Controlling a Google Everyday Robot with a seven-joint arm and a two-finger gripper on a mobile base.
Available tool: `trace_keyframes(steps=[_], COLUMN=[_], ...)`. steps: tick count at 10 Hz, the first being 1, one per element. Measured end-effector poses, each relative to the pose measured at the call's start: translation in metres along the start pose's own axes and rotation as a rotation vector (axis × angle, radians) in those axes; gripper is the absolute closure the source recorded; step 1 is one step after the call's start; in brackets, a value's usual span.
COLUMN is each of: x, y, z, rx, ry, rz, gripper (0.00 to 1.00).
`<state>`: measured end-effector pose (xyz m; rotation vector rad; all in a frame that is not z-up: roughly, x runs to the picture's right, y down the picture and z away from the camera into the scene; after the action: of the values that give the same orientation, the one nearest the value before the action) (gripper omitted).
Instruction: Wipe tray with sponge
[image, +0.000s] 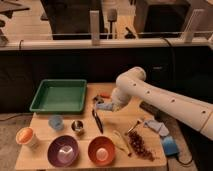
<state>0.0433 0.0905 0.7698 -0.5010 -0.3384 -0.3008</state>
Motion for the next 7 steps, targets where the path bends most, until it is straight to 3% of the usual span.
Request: trace_keyframes(steps=[7], x=[-0.021], y=[-0.03], z=[-0.007], rx=[0.023], ry=[0.008], rz=[-0.072], gripper=[1.0])
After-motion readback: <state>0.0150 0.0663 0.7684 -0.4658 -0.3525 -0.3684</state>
